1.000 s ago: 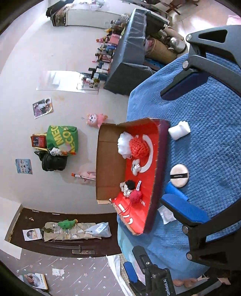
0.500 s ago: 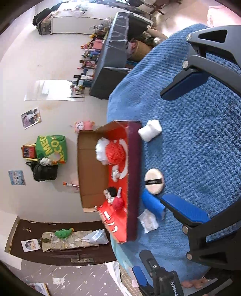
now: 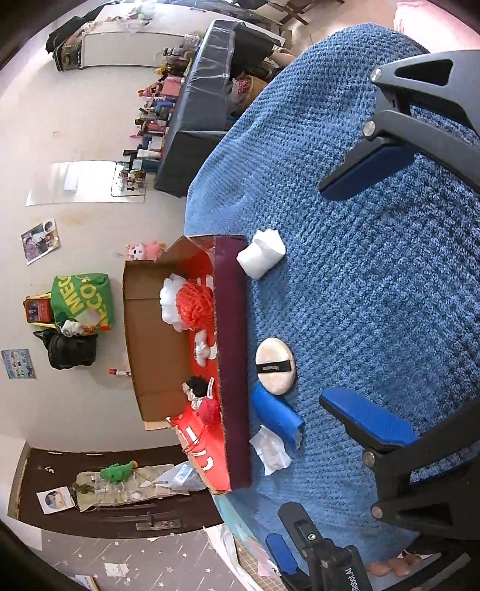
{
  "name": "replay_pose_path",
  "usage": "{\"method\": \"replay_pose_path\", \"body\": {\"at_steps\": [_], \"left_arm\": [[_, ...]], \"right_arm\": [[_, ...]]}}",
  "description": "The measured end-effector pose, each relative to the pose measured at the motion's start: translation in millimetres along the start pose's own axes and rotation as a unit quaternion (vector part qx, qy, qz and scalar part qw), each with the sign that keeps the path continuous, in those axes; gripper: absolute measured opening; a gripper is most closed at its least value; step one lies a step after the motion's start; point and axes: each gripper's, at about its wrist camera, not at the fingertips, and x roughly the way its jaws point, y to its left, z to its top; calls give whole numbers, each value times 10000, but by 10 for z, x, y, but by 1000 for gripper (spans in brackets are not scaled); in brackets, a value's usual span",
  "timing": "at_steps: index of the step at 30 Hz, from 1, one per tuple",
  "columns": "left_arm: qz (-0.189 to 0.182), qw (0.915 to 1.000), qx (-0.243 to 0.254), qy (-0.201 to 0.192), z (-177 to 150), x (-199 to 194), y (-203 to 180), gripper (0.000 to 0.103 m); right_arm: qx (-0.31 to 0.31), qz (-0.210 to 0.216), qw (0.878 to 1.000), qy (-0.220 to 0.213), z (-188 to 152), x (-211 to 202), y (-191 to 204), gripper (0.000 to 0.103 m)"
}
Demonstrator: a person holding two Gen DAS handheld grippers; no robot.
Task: Organize soft objects
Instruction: 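Withdraw both tools from the box toward the remaining items, then grasp the white cloth roll with the right gripper while the left grasps the white tissue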
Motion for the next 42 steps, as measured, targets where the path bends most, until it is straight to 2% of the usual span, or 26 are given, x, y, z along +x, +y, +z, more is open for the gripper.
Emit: {"method": "replay_pose_path", "body": {"at_steps": [9,21,25,29,32,34,36,38,39,42], "left_arm": [[-14,10000,46,84,15,46,-25,100],[-100,9989,263,381,268,272,-10,100],[-162,9974,390,590,379,409,7,100],[-337,9933,524,969,467,596,31,100],[-310,9910,667,1120,497,705,48,100],[-417,9883,711,1284,502,788,67,100],[-454,9865,739,1387,497,849,82,95],[-495,9837,800,1535,490,923,92,85],[-526,9825,811,1594,482,953,100,84],[-665,9780,807,1804,456,1056,115,72]], "right_arm": [[-17,36,10000,72,15,50,8,103],[11,-32,9993,360,307,303,-91,103],[-12,-41,9986,526,434,416,-143,103],[-22,-17,9963,862,572,590,-225,102],[-9,-7,9946,1034,640,698,-301,98],[2,16,9933,1158,667,772,-351,92],[30,45,9916,1295,682,849,-398,90],[19,39,9905,1376,696,907,-422,86],[-8,19,9896,1435,696,939,-435,83],[-81,9,9876,1567,686,1011,-450,75]]}}
